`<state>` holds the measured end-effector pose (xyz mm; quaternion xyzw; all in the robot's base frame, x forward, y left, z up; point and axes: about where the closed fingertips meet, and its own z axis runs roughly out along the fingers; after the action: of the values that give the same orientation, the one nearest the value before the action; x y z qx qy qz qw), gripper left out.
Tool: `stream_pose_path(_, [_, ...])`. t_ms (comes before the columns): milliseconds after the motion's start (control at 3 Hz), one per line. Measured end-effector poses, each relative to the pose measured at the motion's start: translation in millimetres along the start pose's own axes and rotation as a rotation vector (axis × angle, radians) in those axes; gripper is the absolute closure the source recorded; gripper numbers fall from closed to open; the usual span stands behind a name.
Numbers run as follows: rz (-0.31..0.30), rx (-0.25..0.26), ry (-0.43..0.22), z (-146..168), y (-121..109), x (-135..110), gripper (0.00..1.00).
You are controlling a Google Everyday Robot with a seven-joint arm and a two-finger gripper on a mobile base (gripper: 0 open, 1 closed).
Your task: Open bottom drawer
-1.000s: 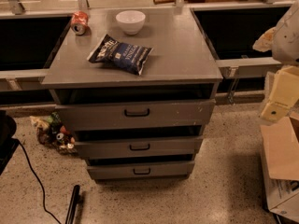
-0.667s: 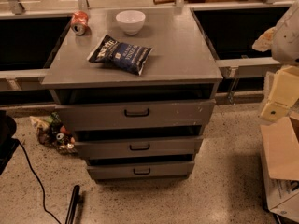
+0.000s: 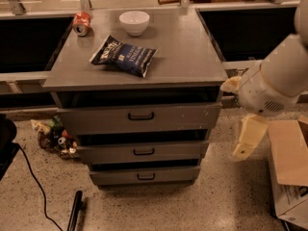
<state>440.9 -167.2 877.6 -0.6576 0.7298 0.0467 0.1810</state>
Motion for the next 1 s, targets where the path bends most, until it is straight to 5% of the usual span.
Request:
stream_pose_path(667, [-0.036,-0.193,-0.142,122.1,51.4,-21.6,0.00])
stream_pose_path(1000, [-0.036,-0.193,-0.143,122.3,51.4,-21.6,0.00])
